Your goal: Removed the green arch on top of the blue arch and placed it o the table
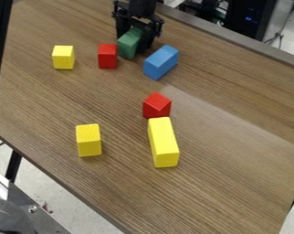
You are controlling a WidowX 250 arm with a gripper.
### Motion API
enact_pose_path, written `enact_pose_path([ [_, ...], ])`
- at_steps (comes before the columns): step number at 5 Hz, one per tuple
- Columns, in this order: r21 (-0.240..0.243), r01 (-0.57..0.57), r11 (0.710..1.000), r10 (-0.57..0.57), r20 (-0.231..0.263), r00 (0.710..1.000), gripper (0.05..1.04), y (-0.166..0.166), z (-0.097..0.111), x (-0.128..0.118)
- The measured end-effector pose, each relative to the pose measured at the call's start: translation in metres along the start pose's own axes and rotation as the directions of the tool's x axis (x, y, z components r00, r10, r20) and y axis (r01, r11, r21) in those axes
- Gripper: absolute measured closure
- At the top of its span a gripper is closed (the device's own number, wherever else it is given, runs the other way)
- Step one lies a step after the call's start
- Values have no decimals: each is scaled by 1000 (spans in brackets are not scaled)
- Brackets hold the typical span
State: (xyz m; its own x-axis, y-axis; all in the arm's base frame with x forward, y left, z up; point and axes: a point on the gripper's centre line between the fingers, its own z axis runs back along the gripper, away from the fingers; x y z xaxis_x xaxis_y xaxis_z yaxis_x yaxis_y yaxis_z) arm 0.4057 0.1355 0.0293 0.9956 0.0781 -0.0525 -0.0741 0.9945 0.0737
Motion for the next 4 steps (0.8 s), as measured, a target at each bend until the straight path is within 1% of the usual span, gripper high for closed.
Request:
enact_pose_path([
  [1, 0, -8, 1000, 8, -1, 1000, 82, -1, -2, -1],
  [2, 7, -18, 1000, 18, -7, 1000, 85, -2, -2, -7],
  [3, 42, -46, 998, 45, 31, 999, 85, -4, 22, -20],
  [4, 71, -76, 995, 68, 110, 992, 85, -17, 55, -34],
])
